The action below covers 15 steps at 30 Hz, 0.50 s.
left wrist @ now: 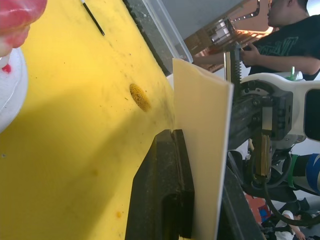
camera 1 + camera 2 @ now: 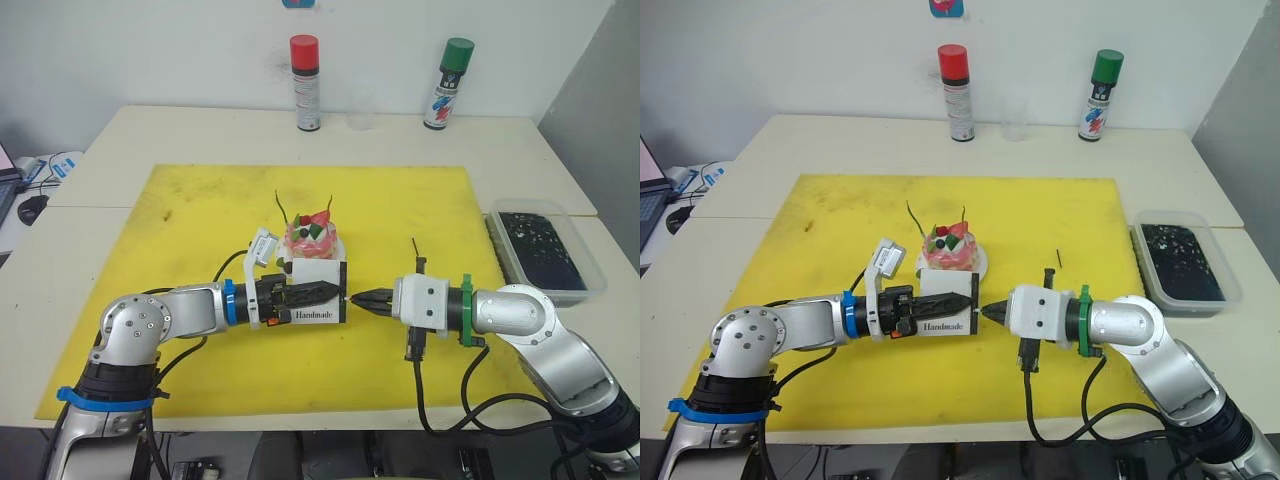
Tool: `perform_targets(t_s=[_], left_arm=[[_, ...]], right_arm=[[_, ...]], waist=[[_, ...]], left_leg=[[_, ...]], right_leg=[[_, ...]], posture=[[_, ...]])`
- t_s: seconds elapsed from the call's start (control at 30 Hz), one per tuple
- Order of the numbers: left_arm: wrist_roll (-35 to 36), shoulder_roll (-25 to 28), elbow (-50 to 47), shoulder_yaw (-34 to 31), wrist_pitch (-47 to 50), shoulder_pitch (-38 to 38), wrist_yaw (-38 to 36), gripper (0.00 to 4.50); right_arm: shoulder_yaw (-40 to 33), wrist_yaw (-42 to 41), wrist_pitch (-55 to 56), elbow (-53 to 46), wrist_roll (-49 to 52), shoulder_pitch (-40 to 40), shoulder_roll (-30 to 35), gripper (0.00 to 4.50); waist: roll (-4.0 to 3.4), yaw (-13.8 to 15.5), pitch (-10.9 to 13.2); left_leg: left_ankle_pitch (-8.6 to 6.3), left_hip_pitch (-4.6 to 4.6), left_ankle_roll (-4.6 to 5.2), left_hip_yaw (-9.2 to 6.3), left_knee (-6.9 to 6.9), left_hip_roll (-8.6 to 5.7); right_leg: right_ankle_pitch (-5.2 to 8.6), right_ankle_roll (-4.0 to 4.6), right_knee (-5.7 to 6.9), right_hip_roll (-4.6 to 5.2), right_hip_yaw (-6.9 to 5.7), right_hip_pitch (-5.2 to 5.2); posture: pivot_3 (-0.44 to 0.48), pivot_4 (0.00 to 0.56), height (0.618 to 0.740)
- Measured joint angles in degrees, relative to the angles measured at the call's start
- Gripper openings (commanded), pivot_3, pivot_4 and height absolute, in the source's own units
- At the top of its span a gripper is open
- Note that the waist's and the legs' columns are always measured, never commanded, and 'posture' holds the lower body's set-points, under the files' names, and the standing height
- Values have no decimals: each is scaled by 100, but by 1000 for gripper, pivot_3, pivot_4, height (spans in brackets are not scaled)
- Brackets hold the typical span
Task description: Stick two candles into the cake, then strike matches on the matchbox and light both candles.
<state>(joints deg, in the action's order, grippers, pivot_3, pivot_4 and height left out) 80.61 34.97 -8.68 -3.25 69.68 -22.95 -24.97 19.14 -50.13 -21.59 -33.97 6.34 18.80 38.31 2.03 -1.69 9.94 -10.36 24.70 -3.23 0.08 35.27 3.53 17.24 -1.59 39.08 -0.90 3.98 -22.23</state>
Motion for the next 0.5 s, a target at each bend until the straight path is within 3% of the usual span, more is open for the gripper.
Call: perform_targets(t_s=[0.5], left_arm=[[-44, -34, -1, -74, 119, 8, -35, 0]], right_arm=[[144, 6, 6, 118, -276, 43, -99, 28]], waist=[[0, 0, 0]], left_leg=[[0, 0, 0, 0, 3, 0]], right_leg=[[-1, 2, 2, 0, 0, 1]], posture=[[0, 150, 740]])
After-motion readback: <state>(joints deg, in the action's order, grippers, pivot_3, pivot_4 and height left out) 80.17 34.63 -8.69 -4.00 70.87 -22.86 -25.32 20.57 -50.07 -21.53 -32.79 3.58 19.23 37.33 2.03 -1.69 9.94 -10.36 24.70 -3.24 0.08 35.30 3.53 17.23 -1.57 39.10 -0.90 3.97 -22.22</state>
